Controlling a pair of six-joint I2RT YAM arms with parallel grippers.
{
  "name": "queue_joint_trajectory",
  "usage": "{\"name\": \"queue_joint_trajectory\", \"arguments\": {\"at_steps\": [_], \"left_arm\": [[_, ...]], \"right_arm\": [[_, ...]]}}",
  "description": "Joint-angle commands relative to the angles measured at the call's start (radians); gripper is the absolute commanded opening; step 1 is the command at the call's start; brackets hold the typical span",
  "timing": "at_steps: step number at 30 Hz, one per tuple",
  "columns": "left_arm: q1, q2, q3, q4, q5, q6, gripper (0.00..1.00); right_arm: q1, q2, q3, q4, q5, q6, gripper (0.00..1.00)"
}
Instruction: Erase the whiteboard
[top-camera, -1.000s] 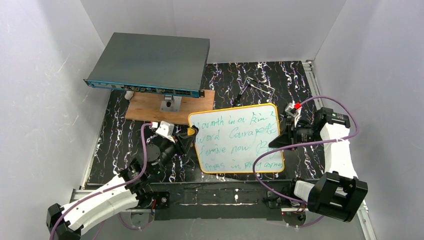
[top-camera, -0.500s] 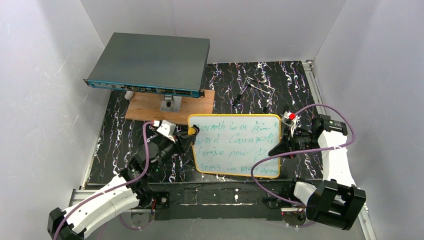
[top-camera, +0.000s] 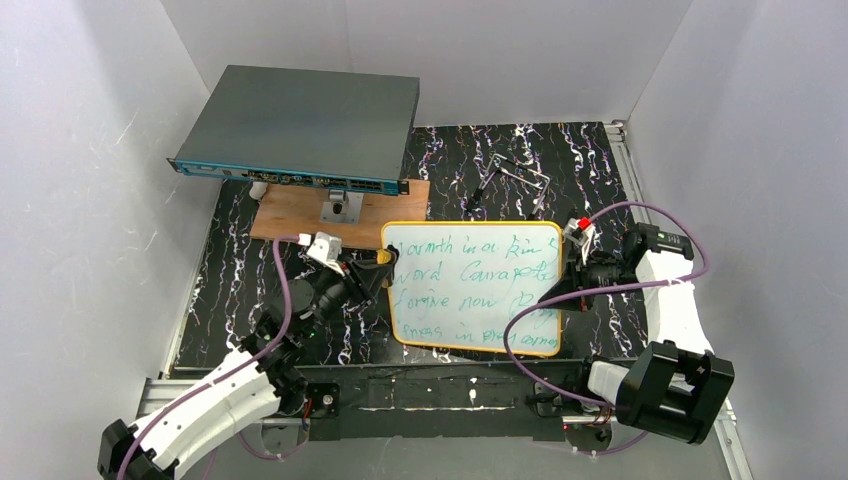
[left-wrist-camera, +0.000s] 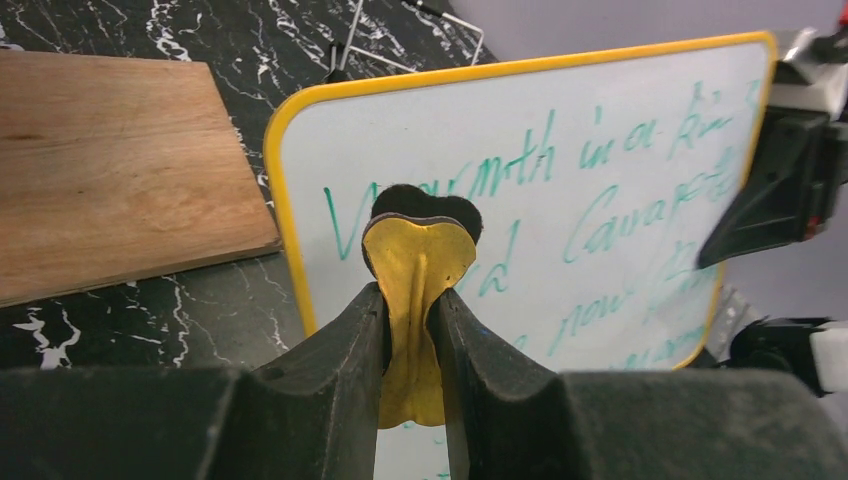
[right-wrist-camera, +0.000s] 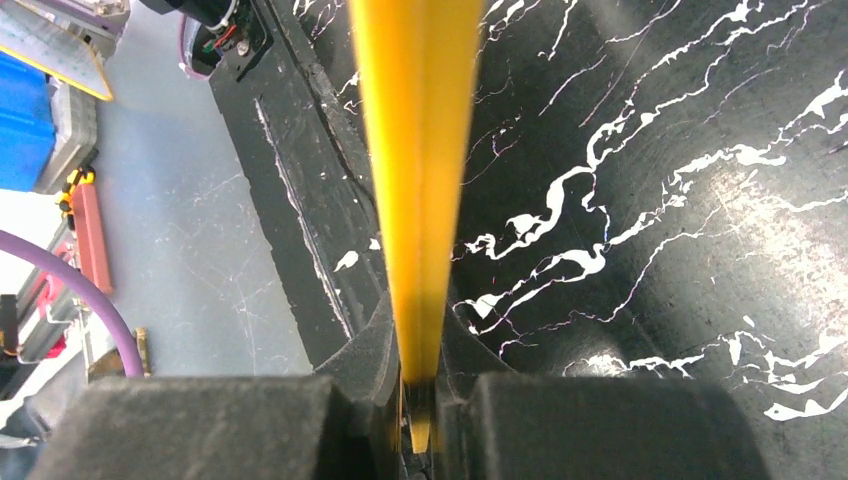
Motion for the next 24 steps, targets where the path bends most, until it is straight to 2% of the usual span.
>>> {"name": "queue_joint_trajectory", "arguments": {"at_steps": [1, 4, 10, 18, 24], "left_arm": [[0.005, -0.080, 0.048, -0.090, -0.061, -0.105, 0.00], [0.006, -0.067, 0.064, -0.156, -0.121, -0.151, 0.00], [0.005, 0.135, 0.134, -0.097, -0.156, -0.100, 0.00], [-0.004, 0.354, 0.154, 0.194, -0.167, 0.038, 0.00], [-0.029, 0.469, 0.153, 0.350, -0.309, 0.130, 0.00]], "right_arm": [[-0.005, -0.030, 0.006, 0.218, 0.120, 0.065, 0.01], [-0.005, -0.063, -0.030, 0.254, 0.101, 0.091, 0.01], [-0.003, -0.059, -0.018, 0.254, 0.081, 0.110, 0.01], [0.015, -0.059, -0.018, 0.247, 0.070, 0.109, 0.01], [0.031, -0.049, -0.015, 0.240, 0.070, 0.099, 0.01]]}}
